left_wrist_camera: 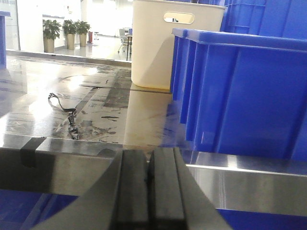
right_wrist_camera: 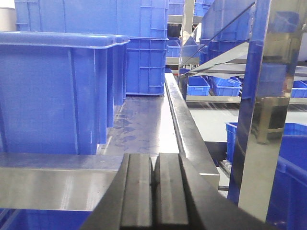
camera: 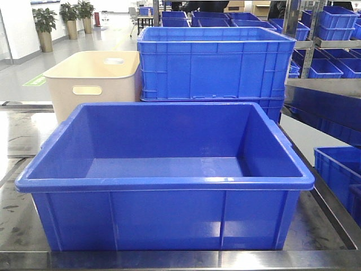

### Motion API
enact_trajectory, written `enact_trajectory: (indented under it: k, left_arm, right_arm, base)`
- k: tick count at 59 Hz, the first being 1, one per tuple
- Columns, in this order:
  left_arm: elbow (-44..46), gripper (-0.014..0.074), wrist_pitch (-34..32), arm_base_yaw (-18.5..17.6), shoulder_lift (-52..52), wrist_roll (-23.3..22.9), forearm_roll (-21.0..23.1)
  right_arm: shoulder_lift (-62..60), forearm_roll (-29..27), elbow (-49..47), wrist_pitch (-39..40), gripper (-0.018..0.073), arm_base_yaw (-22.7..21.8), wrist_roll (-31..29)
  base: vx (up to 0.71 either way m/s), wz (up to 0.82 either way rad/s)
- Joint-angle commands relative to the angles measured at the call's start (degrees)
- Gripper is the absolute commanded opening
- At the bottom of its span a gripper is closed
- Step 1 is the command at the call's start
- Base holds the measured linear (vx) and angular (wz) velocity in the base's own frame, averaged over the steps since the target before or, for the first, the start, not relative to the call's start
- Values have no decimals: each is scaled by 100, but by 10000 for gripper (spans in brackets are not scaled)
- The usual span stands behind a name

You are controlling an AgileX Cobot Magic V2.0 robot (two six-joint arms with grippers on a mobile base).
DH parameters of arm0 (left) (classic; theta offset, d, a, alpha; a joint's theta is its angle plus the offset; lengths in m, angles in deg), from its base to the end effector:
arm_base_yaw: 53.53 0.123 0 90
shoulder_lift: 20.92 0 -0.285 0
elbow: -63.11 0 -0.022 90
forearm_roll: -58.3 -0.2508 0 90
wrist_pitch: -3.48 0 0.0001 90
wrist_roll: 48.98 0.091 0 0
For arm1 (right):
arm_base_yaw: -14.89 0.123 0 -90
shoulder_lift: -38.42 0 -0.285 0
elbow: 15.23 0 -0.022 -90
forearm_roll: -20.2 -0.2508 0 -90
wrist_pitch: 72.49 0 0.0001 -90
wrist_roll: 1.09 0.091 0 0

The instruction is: Pick red and yellow blocks into blue bin

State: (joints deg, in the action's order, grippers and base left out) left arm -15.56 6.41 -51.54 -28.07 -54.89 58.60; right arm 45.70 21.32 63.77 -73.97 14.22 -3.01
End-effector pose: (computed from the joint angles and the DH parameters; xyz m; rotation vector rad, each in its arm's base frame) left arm 0.0567 0.0019 0.2006 -0.1106 1.5453 -0.0585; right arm 0.0571 -0.0007 0.2008 -0.0313 1.5316 -0.0519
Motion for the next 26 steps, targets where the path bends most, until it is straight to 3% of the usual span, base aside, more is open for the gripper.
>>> enact_trajectory:
  k: [1,26]
  left_arm:
    - [97,-6,-494,-27,99,-47,49]
    - [97,-6,-494,-27,99,-47,49]
  right_arm:
    - [-74,-1,38,527,-10,9,-12]
    - [-75,-1,38,522,-10,9,-12]
  base:
    - [0,0]
    - [0,0]
